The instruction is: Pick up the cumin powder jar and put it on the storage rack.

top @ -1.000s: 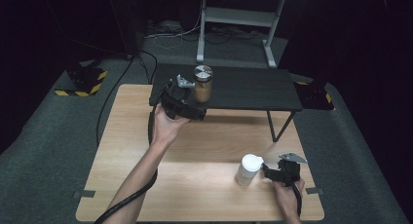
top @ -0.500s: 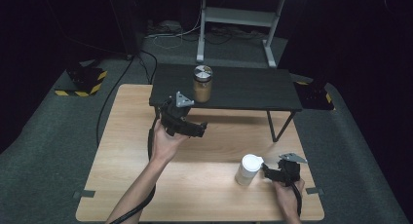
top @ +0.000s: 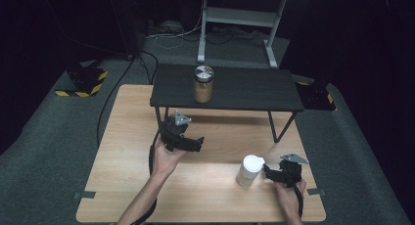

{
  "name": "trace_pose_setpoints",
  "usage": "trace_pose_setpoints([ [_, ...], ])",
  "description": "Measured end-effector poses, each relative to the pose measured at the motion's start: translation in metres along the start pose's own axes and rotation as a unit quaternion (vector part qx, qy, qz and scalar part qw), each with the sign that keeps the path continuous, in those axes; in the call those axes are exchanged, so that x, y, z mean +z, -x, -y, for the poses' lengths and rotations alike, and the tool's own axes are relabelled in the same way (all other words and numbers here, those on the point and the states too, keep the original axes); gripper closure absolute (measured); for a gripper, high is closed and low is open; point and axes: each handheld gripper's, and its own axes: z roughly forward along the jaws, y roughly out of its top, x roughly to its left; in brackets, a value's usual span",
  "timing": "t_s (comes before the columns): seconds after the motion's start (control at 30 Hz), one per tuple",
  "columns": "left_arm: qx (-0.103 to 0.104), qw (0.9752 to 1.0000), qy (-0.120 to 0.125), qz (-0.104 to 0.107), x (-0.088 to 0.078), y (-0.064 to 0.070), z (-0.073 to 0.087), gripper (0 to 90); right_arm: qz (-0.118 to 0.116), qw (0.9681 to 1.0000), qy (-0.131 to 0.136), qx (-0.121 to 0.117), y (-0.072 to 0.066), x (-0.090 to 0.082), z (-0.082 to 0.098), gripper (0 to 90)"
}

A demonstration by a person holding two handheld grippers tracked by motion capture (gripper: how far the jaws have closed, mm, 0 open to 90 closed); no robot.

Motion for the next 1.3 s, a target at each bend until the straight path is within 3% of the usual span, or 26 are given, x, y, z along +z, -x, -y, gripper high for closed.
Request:
trace_pose_setpoints([
  [0.1,-0.001,0.9998,-0.012,-0.014,0.011,-0.005,0.019,0.3,0.000,1.0000,0.000,0.000,0.000,0.000,0.000,10.1],
  [0.23,-0.011,0.9997,-0.010,-0.021,0.018,-0.009,0.036,0.3,0.000,1.0000,0.000,0.000,0.000,0.000,0.000,10.1],
  [1.0,-0.018,0.9983,-0.042,-0.037,0.047,-0.023,0.083,0.2,0.000,1.0000,0.000,0.000,0.000,0.000,0.000,10.1],
  [1.07,-0.030,0.9983,-0.031,-0.040,0.049,-0.023,0.089,0.2,0.000,1.0000,0.000,0.000,0.000,0.000,0.000,10.1],
  [1.3,-0.035,0.9983,-0.013,-0.044,0.051,-0.025,0.100,0.3,0.000,1.0000,0.000,0.000,0.000,0.000,0.000,10.1],
])
